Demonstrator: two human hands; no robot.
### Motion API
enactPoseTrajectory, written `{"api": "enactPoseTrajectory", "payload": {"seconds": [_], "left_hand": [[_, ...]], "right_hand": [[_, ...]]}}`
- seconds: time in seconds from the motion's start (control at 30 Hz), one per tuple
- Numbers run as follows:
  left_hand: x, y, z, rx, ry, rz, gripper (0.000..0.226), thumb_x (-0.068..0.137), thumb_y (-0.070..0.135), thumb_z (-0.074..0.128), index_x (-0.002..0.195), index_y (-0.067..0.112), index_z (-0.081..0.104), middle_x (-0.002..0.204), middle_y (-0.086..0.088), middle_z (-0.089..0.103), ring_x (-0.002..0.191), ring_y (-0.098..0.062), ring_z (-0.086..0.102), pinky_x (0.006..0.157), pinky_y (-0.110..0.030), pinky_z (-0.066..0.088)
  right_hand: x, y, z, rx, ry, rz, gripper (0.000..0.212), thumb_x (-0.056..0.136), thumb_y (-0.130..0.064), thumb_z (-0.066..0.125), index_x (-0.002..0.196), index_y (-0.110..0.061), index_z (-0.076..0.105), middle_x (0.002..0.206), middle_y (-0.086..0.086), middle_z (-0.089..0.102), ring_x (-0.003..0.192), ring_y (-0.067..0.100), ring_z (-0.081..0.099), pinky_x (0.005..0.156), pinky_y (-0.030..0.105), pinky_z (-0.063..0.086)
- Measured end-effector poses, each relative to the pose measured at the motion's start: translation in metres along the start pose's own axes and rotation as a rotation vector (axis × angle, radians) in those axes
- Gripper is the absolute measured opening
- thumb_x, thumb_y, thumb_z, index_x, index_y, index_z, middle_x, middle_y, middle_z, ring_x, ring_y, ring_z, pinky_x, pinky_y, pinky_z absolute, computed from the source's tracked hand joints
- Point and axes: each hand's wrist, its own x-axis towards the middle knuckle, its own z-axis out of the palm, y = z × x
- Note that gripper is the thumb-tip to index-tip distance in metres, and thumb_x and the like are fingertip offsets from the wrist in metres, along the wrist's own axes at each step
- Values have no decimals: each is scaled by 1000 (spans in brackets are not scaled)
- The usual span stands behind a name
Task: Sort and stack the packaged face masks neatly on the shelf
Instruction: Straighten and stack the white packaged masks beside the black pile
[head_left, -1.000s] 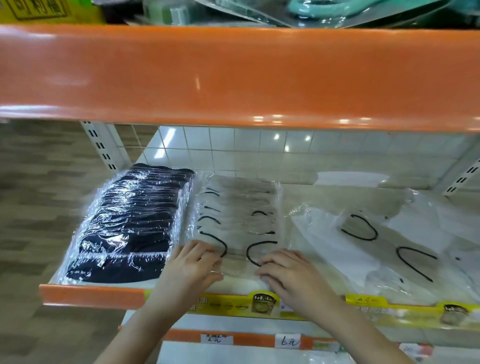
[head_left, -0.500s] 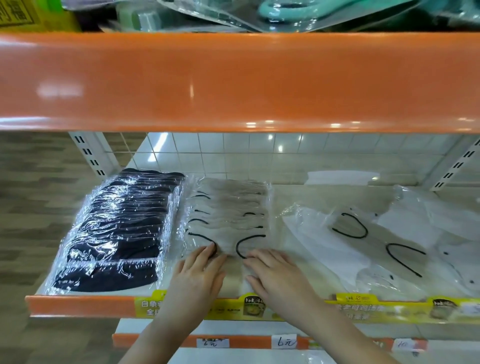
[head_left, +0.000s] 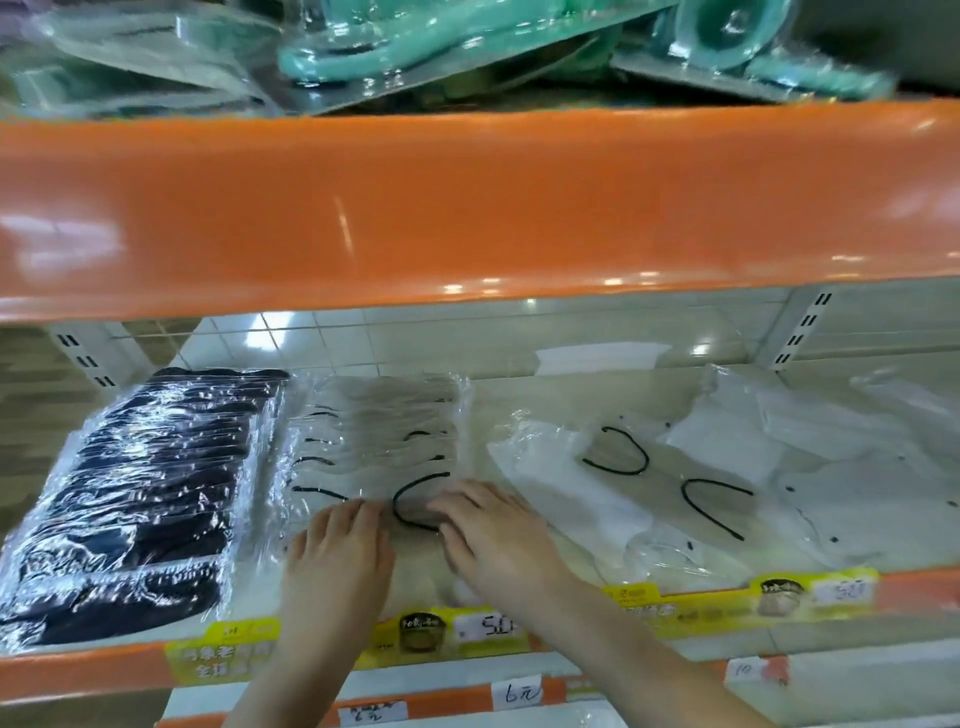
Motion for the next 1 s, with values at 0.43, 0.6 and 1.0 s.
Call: {"api": "enactPoseTrajectory", "payload": {"seconds": [0.43,0.6,1.0], "left_hand": [[34,163,17,-307,85,354,34,74,18,41,90,14,71,89,0,70,90,-26,66,79,-39,52],[49,208,28,-274,-49,524,37,70,22,42,94,17,69,97,0,65,103,-22,54,94,-30,33],[57,230,28,-92,-268,583,52,83,47,39,119,16,60,121,-7,58,111,-30,58,88,-40,46]], "right_hand": [[-71,125,-86,-301,105,405,49,73,-37,70,113,-12,61,117,5,57,106,28,57,77,39,52],[-92,151,-98,-373,115,429,65,55,-50,73,104,-9,62,108,9,63,93,31,66,68,39,56],[-115,167,-93,-365,113,360,44,71,-45,46,96,-17,68,104,1,65,93,24,65,69,34,55]]}}
